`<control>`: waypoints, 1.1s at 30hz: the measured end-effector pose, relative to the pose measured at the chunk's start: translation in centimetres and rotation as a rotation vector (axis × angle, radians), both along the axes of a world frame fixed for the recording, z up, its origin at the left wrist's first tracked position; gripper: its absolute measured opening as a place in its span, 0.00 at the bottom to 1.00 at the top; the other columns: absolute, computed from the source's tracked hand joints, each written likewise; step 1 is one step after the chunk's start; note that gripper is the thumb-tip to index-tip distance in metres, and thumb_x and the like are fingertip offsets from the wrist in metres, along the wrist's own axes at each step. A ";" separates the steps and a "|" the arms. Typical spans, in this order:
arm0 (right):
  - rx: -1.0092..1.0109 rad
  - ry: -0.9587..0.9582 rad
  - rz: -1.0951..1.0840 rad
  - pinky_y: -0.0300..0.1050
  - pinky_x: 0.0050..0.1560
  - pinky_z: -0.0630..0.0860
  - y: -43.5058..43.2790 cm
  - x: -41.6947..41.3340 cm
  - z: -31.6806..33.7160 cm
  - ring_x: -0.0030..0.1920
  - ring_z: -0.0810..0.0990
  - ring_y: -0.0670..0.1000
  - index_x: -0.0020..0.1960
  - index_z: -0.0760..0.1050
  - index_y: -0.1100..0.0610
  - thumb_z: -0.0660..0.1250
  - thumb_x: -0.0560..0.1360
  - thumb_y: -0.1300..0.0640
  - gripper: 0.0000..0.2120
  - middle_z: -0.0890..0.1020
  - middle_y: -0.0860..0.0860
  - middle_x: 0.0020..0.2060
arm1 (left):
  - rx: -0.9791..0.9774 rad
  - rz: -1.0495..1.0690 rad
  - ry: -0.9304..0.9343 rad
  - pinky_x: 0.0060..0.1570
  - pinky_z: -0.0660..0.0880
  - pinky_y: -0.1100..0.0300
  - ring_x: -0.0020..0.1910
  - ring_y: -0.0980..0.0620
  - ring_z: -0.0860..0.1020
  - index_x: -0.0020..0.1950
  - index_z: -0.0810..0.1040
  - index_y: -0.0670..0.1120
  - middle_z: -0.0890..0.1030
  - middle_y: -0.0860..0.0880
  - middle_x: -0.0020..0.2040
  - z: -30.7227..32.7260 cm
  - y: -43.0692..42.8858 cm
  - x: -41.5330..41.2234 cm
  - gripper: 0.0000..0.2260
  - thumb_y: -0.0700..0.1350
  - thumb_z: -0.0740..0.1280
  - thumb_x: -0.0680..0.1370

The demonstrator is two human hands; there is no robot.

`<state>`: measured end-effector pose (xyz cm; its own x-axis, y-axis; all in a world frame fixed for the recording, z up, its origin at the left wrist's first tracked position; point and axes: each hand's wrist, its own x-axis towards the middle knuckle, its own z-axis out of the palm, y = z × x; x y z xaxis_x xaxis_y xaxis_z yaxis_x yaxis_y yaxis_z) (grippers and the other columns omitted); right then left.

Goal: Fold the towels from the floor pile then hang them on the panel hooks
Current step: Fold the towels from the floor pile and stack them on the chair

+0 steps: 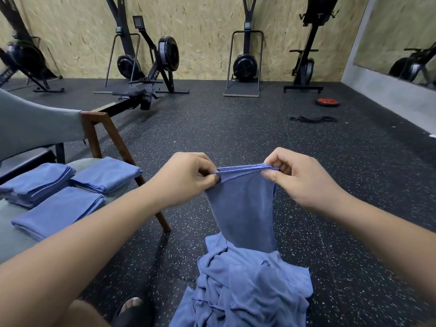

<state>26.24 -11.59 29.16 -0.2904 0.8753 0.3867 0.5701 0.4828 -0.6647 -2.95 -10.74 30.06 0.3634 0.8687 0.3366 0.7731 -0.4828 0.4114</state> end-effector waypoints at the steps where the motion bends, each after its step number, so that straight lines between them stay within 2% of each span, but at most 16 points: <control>1: -0.006 0.000 -0.001 0.40 0.41 0.72 0.1 0.0 0.0 0.36 0.75 0.43 0.47 0.81 0.49 0.74 0.81 0.56 0.05 0.83 0.48 0.40 | -0.018 0.023 -0.001 0.45 0.73 0.67 0.43 0.59 0.82 0.44 0.88 0.52 0.86 0.58 0.47 0.4 -0.1 -0.1 0.04 0.46 0.75 0.78; 4: -0.018 0.000 -0.003 0.46 0.44 0.75 0.2 0.0 0.0 0.40 0.78 0.52 0.48 0.80 0.48 0.74 0.80 0.56 0.05 0.83 0.48 0.41 | -0.126 0.109 -0.044 0.35 0.73 0.64 0.32 0.56 0.79 0.42 0.88 0.55 0.85 0.58 0.37 1.2 -0.6 -0.1 0.04 0.47 0.76 0.76; 6: -0.041 -0.019 0.010 0.45 0.43 0.74 0.2 0.0 0.1 0.39 0.77 0.51 0.51 0.80 0.47 0.73 0.81 0.56 0.05 0.82 0.47 0.41 | -0.210 0.116 -0.115 0.29 0.69 0.63 0.28 0.54 0.73 0.41 0.88 0.54 0.83 0.55 0.32 1.5 -0.8 -0.1 0.04 0.45 0.76 0.75; 9: -0.069 -0.148 0.040 0.43 0.43 0.72 0.1 -0.1 0.3 0.38 0.76 0.46 0.54 0.80 0.43 0.71 0.82 0.56 0.08 0.82 0.47 0.42 | -0.328 0.103 -0.246 0.37 0.70 0.60 0.33 0.56 0.74 0.41 0.89 0.52 0.86 0.51 0.35 1.9 -0.9 -0.4 0.05 0.42 0.79 0.74; 12: -0.092 -0.261 0.034 0.45 0.47 0.74 -0.1 -0.4 0.3 0.43 0.78 0.46 0.51 0.79 0.44 0.69 0.81 0.57 0.08 0.83 0.44 0.42 | -0.418 0.085 -0.310 0.45 0.73 0.56 0.38 0.55 0.78 0.41 0.89 0.50 0.88 0.46 0.40 2.0 -1.0 -0.4 0.06 0.40 0.81 0.71; 16: -0.170 -0.279 0.057 0.48 0.50 0.76 -0.5 -1.5 -0.2 0.47 0.81 0.45 0.49 0.76 0.45 0.67 0.77 0.59 0.08 0.84 0.44 0.45 | -0.457 0.035 -0.326 0.47 0.75 0.55 0.38 0.55 0.80 0.42 0.88 0.48 0.88 0.45 0.41 1.4 -1.4 0.3 0.07 0.37 0.80 0.70; 18: -0.252 -0.255 0.108 0.44 0.56 0.78 -1.1 -2.3 -0.4 0.52 0.82 0.41 0.57 0.76 0.43 0.70 0.75 0.57 0.13 0.84 0.42 0.51 | -0.479 0.002 -0.329 0.46 0.75 0.55 0.38 0.54 0.80 0.44 0.87 0.47 0.88 0.45 0.40 1.0 -1.6 0.7 0.08 0.37 0.81 0.69; 20: -0.293 -0.301 0.163 0.37 0.60 0.76 -1.7 -3.3 -0.6 0.57 0.80 0.36 0.68 0.72 0.41 0.76 0.75 0.49 0.24 0.83 0.39 0.56 | -0.484 -0.019 -0.297 0.44 0.73 0.56 0.36 0.54 0.78 0.44 0.86 0.47 0.87 0.44 0.40 0.5 -1.8 1.2 0.09 0.37 0.80 0.68; 22: -0.286 -0.330 0.197 0.37 0.58 0.76 -2.0 -4.4 -1.1 0.55 0.81 0.36 0.71 0.70 0.39 0.79 0.72 0.40 0.31 0.83 0.37 0.54 | -0.497 -0.037 -0.282 0.42 0.73 0.58 0.36 0.54 0.78 0.46 0.85 0.46 0.87 0.43 0.41 0.3 -2.1 1.6 0.10 0.35 0.80 0.69; 27: -0.228 -0.219 0.208 0.41 0.44 0.74 -1.7 -5.7 -2.4 0.39 0.78 0.40 0.52 0.81 0.46 0.77 0.76 0.46 0.09 0.83 0.40 0.39 | -0.532 -0.042 -0.299 0.46 0.75 0.53 0.38 0.52 0.81 0.52 0.82 0.46 0.88 0.45 0.43 0.3 -2.1 1.5 0.14 0.36 0.79 0.70; 29: -0.177 -0.220 0.220 0.41 0.41 0.71 -1.7 -5.8 -2.1 0.37 0.75 0.41 0.50 0.80 0.48 0.74 0.79 0.49 0.05 0.81 0.44 0.37 | -0.535 -0.040 -0.339 0.47 0.75 0.52 0.40 0.52 0.80 0.53 0.81 0.47 0.88 0.46 0.44 0.4 -1.9 1.0 0.14 0.37 0.79 0.71; 31: -0.128 -0.220 0.215 0.42 0.41 0.70 -1.7 -5.6 -1.8 0.37 0.73 0.42 0.49 0.79 0.48 0.71 0.81 0.51 0.03 0.80 0.47 0.37 | -0.547 -0.064 -0.410 0.47 0.75 0.55 0.41 0.54 0.80 0.56 0.80 0.48 0.88 0.45 0.46 0.6 -1.8 0.7 0.13 0.38 0.78 0.75; 33: -0.069 -0.245 0.211 0.41 0.41 0.69 -1.7 -5.3 -1.3 0.38 0.74 0.43 0.50 0.78 0.49 0.69 0.83 0.52 0.03 0.79 0.46 0.37 | -0.558 -0.102 -0.466 0.45 0.74 0.59 0.43 0.56 0.80 0.59 0.81 0.49 0.88 0.44 0.50 0.8 -1.8 0.5 0.15 0.47 0.80 0.76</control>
<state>20.94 -13.32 27.90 -0.5455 0.8074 0.2248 0.6091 0.5661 -0.5554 -2.46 -12.57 30.82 0.3791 0.9253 -0.0069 0.4202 -0.1655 0.8922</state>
